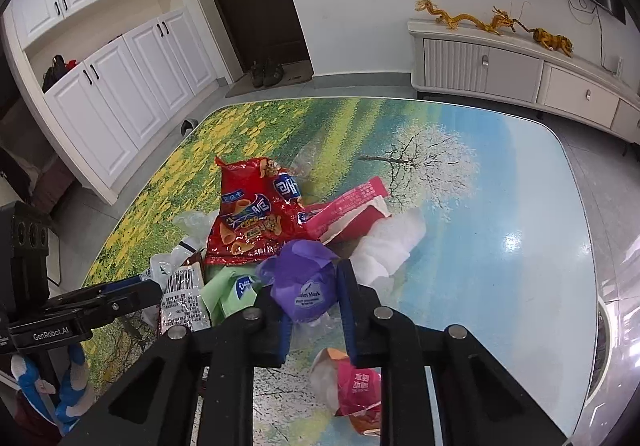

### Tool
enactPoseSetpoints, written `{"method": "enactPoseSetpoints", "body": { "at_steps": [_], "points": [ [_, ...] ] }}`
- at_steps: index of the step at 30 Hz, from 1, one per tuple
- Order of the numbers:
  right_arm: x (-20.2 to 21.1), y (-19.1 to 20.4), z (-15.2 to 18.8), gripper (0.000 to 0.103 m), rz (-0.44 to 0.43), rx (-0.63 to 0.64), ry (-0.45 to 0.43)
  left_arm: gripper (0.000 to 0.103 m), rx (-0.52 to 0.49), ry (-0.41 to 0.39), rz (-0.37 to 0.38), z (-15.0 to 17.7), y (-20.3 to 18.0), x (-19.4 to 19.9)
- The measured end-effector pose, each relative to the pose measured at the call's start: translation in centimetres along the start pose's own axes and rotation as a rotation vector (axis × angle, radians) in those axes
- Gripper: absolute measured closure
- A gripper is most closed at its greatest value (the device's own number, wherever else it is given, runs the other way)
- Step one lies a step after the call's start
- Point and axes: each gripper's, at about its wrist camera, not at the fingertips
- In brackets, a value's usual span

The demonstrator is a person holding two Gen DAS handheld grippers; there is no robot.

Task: Collect trash
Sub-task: 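Grasp the purple bag with the right gripper while the left grasps the white plastic bag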

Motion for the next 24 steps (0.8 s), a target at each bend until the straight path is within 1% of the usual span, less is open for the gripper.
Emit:
{"method": "enactPoseSetpoints", "body": {
  "at_steps": [2,5,8,14,17,20,24],
  "points": [
    [0.6,-0.1,0.1,0.086,-0.012,0.002,-0.022,0.06,0.0,-0.021,0.006,0.1,0.0,0.6],
    [1.8,0.0,0.2,0.086,-0.021,0.011,-0.059,0.063,-0.012,-0.058,-0.011,0.2,-0.6,1.8],
    [3.1,0.2,0.4,0.086,-0.03,0.02,-0.097,0.064,-0.028,-0.096,-0.044,0.3,-1.5,3.1],
    [5.6,-0.5,1.1,0.086,-0.077,0.002,-0.16,0.064,-0.029,-0.176,-0.087,0.6,-3.1,6.1],
    [7.1,-1.4,1.7,0.086,-0.091,-0.006,-0.191,0.064,-0.023,-0.208,-0.097,0.5,-3.7,7.5],
    [8.6,-2.7,2.5,0.086,-0.084,-0.019,-0.224,0.065,-0.034,-0.236,-0.102,0.1,-5.1,8.5],
    [10.6,-5.7,3.5,0.086,-0.078,-0.074,-0.269,0.065,-0.087,-0.245,-0.099,-1.0,-8.6,8.6]
  ]
}}
Point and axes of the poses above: each gripper's, at about its wrist camera, not at the fingertips, and x roughly against the way its jaws point, y to its left, z to its underside, and after that the axes turned 14 degrees about y, right-handed
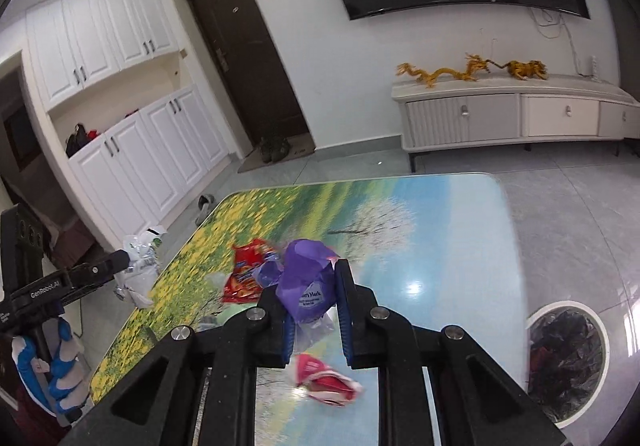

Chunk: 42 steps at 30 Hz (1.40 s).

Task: Collect trash
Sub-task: 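Grasp the purple bag with the right gripper while the left grasps the white plastic bag, then carry both bags over the trash bin and open both grippers to drop them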

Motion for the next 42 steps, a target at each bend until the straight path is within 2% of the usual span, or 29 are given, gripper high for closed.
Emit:
{"method": "enactPoseSetpoints", "body": {
  "at_steps": [5,12,18,24,28,30,33,35,38,42],
  "points": [
    [3.1,-5.4,0.8,0.086,0.047,-0.104,-0.067,0.065,-0.096,0.037,0.029,-1.4,-5.9,-2.0],
    [6.1,-14.6,3.4,0.086,0.175,-0.275,-0.113,0.064,-0.261,0.163,0.099,-2.0,-17.4,-9.1],
    [7.0,-22.0,6.2,0.086,0.294,-0.409,-0.094,0.064,-0.381,0.295,0.143,-0.5,-26.9,-17.2],
    [4.8,-27.5,8.9,0.084,0.327,-0.541,-0.026,0.062,-0.44,0.422,0.141,1.6,-33.0,-24.9],
    [2.6,-30.4,10.6,0.08,0.327,-0.608,0.037,0.058,-0.432,0.498,0.162,2.8,-35.0,-29.2],
    [1.9,-31.5,11.3,0.066,0.324,-0.646,0.059,0.056,-0.422,0.539,0.17,3.3,-35.6,-31.1],
    [1.7,-33.0,12.2,0.058,0.326,-0.694,0.072,0.052,-0.415,0.569,0.173,3.8,-36.2,-32.5],
    [2.0,-33.3,12.9,0.056,0.331,-0.716,0.077,0.048,-0.411,0.571,0.173,3.9,-36.4,-32.7],
    [2.7,-33.3,13.6,0.055,0.336,-0.734,0.075,0.048,-0.41,0.565,0.171,3.8,-36.6,-32.2],
    [3.3,-33.1,13.3,0.053,0.347,-0.731,0.061,0.048,-0.424,0.51,0.147,3.3,-36.2,-30.2]
  ]
}}
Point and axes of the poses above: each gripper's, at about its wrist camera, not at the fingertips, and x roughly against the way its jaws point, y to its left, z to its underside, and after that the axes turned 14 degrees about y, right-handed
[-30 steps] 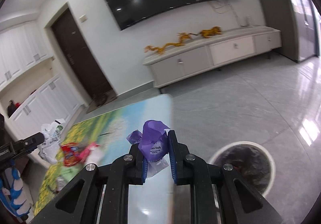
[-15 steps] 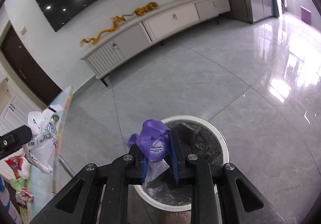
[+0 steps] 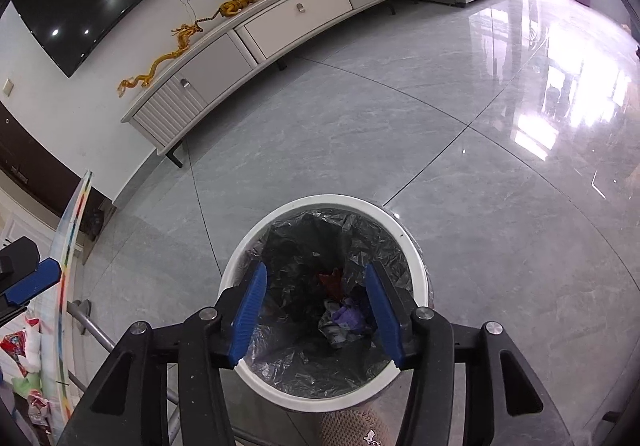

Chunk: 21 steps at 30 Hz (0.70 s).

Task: Collect trash
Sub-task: 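Carry both bags over the trash bin and open both grippers to drop them, then move both tools back over the remaining wrappers on the table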

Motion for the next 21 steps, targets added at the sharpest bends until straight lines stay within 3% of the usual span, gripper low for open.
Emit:
{"method": "enactPoseSetpoints", "body": {
  "at_steps": [11,21],
  "points": [
    [5.6,5.4,1.4,0.047,0.01,0.104,-0.118,0.048,0.022,-0.197,-0.235,4.2,1.4,7.9],
    [9.5,11.4,3.9,0.044,0.003,0.212,-0.193,0.048,0.109,-0.37,-0.373,9.3,4.7,15.3]
  ]
}}
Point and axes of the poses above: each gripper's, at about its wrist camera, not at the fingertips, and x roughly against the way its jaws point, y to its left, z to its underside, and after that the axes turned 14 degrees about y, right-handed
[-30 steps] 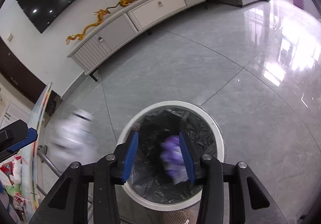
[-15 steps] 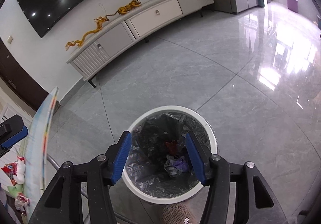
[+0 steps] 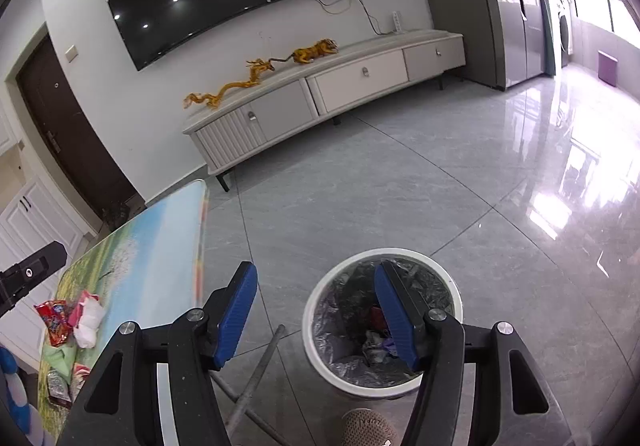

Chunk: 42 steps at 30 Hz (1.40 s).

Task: Collect trash
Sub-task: 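Move both tools back over the remaining wrappers on the table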

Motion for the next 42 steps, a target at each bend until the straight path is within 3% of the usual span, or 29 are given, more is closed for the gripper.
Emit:
{"method": "enactPoseSetpoints", "body": {
  "at_steps": [13,21,27,35,42],
  "points": [
    [3.2,6.8,1.0,0.042,0.009,0.123,-0.056,0.048,0.099,-0.17,-0.065,2.6,5.9,5.9],
    [4.5,10.9,1.9,0.041,0.004,0.191,-0.077,0.048,0.149,-0.241,-0.058,4.6,10.1,8.6],
    [5.1,14.2,2.4,0.041,-0.006,0.252,-0.087,0.048,0.191,-0.219,-0.053,5.9,14.1,9.4],
    [6.7,16.7,2.0,0.039,-0.026,0.286,-0.138,0.048,0.26,-0.236,-0.118,7.8,20.8,10.7],
    [5.7,18.6,2.4,0.039,-0.066,0.314,-0.106,0.048,0.325,-0.195,-0.152,9.8,26.3,10.1]
  ]
}}
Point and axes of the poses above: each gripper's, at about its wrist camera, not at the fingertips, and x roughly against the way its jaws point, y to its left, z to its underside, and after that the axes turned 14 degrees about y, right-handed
